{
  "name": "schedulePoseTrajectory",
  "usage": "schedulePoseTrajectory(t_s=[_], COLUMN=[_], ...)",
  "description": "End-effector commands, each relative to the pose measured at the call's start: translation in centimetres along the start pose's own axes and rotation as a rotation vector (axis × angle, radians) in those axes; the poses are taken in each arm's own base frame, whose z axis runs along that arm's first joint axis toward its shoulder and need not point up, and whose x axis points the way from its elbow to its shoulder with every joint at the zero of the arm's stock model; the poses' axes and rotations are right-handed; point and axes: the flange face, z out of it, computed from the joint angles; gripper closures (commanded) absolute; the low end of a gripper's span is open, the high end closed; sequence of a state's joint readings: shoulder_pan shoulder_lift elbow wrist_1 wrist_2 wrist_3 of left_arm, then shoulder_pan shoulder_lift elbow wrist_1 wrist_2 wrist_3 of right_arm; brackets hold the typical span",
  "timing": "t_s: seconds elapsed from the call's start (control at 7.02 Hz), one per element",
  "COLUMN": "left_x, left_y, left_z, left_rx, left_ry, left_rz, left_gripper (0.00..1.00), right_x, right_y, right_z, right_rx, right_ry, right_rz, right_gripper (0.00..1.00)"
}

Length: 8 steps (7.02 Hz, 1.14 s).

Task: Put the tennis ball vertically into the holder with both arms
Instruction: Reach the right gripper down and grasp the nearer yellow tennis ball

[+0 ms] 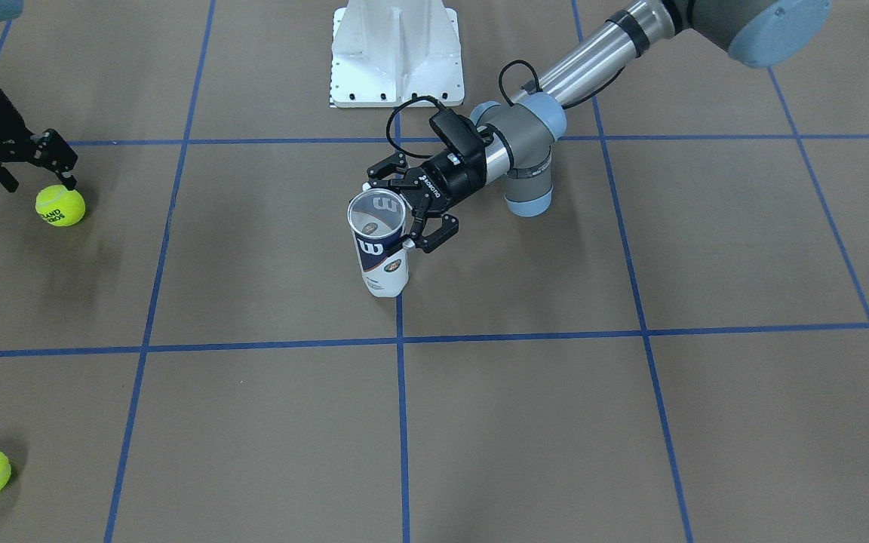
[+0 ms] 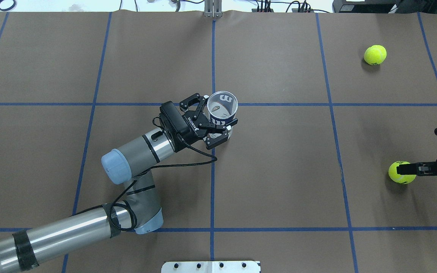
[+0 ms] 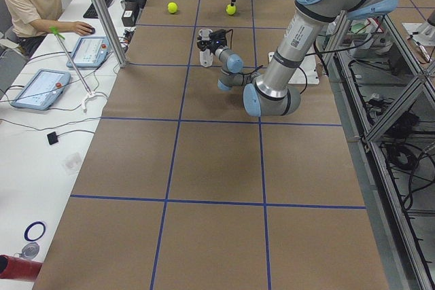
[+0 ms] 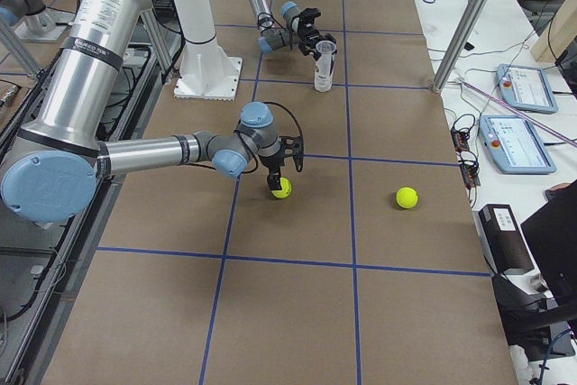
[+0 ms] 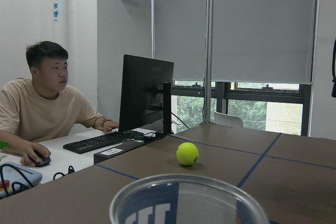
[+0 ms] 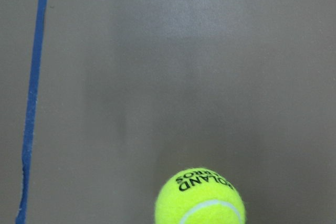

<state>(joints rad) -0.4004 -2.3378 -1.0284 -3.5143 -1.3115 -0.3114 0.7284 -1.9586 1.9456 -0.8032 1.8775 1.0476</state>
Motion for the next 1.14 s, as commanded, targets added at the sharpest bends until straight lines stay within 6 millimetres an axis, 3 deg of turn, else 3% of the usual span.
schedulePoseTrajectory(t_s=[0.0, 0.43, 0.57, 0.71, 0.85, 1.0], left_x=[0.0, 0.0, 0.0, 0.0, 0.0, 0.1], left_y=[0.0, 0.0, 0.0, -0.1, -0.1, -0.2], left_z=[0.0, 0.0, 0.0, 0.0, 0.0, 0.0], left_rx=[-0.001, -0.001, 0.001, 0.002, 0.002, 0.006], left_ry=[0.000, 0.000, 0.000, 0.001, 0.001, 0.000], left_rz=[0.000, 0.000, 0.000, -0.001, -0.001, -0.001], left_gripper=[0.08, 0.08, 0.08, 0.08, 0.08, 0.08], right_x=[-0.3, -0.6, -0.3, -0.5, -1.1, -2.4], right_y=[-0.5, 0.2, 0.6, 0.8, 0.6, -0.2], right_z=[2.0, 3.8, 3.9, 4.0, 3.6, 1.9], right_rx=[0.010, -0.016, -0.018, -0.024, -0.023, -0.020], right_ry=[0.011, 0.021, 0.030, 0.030, 0.015, -0.025], right_rz=[-0.018, -0.037, -0.042, -0.049, -0.052, -0.049], right_gripper=[0.00, 0.01, 0.38, 0.84, 1.00, 1.00])
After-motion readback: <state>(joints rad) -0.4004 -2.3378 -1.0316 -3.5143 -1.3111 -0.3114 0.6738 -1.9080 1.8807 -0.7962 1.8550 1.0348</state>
